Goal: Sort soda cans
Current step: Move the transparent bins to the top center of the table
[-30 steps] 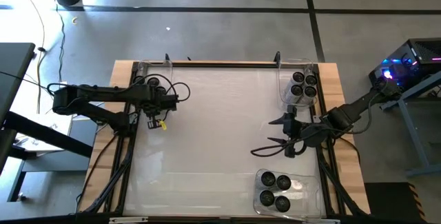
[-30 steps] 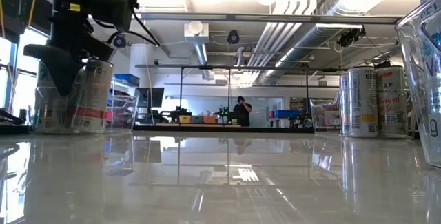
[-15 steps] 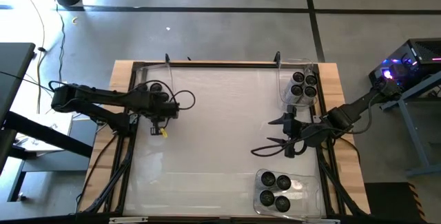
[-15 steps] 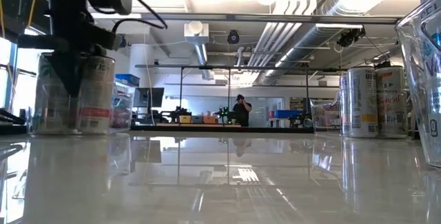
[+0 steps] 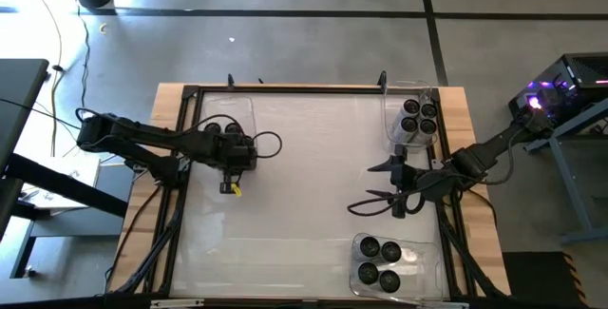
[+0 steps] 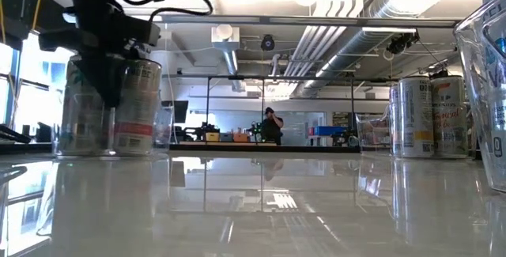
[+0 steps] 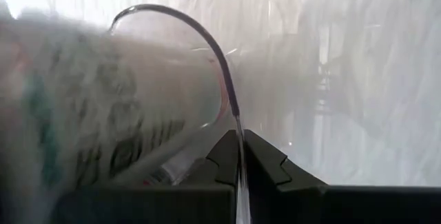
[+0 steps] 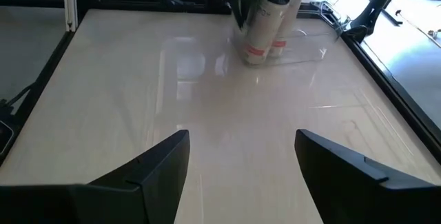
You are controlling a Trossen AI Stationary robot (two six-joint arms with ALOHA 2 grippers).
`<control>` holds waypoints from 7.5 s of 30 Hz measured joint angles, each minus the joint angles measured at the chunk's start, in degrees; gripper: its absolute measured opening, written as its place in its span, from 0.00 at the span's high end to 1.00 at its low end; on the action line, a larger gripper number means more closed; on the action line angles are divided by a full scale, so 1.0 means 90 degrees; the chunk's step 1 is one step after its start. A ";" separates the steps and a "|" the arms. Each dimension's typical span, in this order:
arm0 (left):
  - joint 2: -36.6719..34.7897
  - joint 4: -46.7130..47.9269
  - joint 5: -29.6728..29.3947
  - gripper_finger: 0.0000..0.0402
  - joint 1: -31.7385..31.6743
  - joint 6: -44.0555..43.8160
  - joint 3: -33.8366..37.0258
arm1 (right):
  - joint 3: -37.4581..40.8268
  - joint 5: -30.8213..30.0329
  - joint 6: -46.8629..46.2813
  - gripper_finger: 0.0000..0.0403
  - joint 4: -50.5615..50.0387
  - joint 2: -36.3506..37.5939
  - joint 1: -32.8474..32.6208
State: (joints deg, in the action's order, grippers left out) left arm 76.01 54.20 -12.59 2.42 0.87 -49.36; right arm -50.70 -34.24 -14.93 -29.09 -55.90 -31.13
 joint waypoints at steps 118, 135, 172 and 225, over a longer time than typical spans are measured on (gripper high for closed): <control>0.1459 -0.7522 0.0334 0.66 0.1820 -0.0750 -0.0418 | 0.0928 0.1628 -0.0174 0.36 -0.4357 -0.0114 0.4431; 0.1459 -0.7542 0.0334 0.66 0.1961 -0.0744 -0.0423 | 0.0918 0.1787 0.0048 0.68 -0.4173 -0.1255 0.4605; -0.0675 -0.4627 -0.1970 0.66 0.2968 -0.2108 -0.0430 | -0.1121 0.2592 0.0906 1.00 -0.2073 -0.3531 0.3345; -0.1101 -0.3835 -0.3522 0.66 0.3999 -0.2770 -0.0428 | -0.3436 0.2017 0.4010 0.91 -0.1228 -0.5813 0.3504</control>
State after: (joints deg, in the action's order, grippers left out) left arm 66.11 19.69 -44.29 38.41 -24.05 -53.21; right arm -81.62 -16.09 21.16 -40.14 -108.21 0.40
